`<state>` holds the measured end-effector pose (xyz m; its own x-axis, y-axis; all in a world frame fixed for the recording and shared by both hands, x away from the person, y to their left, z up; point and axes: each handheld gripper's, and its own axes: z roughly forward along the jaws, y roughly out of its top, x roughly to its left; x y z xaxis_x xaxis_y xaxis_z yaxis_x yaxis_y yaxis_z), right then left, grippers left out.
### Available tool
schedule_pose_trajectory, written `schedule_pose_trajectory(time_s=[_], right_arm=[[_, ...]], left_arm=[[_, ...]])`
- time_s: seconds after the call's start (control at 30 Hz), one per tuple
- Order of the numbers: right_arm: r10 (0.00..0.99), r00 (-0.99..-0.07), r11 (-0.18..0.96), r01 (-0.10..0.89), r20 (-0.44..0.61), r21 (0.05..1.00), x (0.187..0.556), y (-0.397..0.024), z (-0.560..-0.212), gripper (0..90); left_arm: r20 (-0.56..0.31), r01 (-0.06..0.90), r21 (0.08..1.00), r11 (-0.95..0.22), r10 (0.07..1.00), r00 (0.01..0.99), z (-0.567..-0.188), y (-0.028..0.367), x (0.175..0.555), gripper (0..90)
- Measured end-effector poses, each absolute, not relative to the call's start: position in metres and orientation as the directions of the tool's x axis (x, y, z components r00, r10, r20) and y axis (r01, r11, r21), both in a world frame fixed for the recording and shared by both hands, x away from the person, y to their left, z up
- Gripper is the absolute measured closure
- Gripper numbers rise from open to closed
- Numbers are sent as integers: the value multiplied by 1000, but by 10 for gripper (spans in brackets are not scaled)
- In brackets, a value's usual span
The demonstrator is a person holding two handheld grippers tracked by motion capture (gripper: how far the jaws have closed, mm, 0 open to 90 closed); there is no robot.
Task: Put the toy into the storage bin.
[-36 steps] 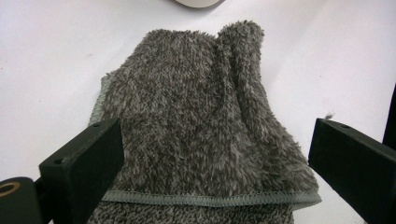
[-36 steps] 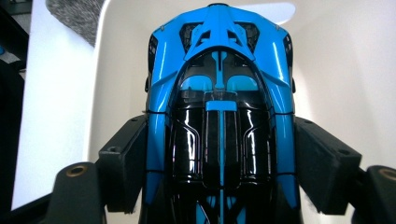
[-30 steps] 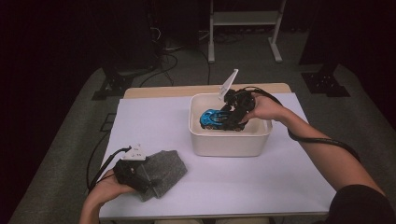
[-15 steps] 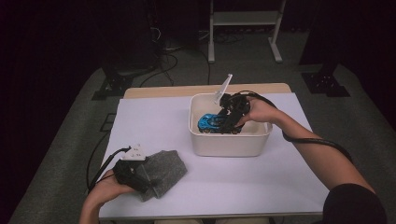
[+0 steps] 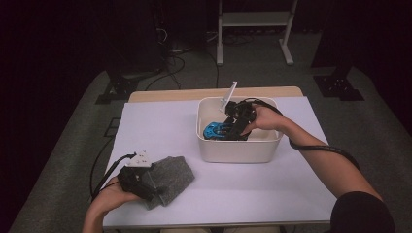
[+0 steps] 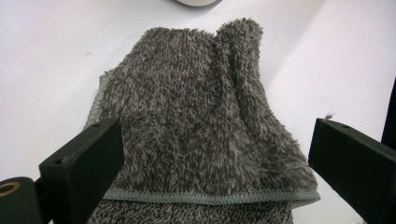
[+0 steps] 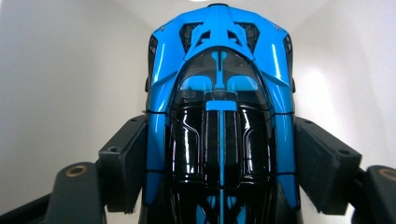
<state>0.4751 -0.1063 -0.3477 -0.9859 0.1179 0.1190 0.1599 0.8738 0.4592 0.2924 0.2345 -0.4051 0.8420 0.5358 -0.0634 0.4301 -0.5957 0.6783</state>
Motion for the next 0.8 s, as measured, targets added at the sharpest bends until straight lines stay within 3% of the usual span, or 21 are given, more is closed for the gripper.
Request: schedule_pose_trajectory(time_s=[0.8], right_arm=[[140, -978, 880, 194, 153, 433, 480, -104, -363, 251]], left_arm=[[-59, 425, 682, -595, 534, 843, -404, 236, 292, 29]])
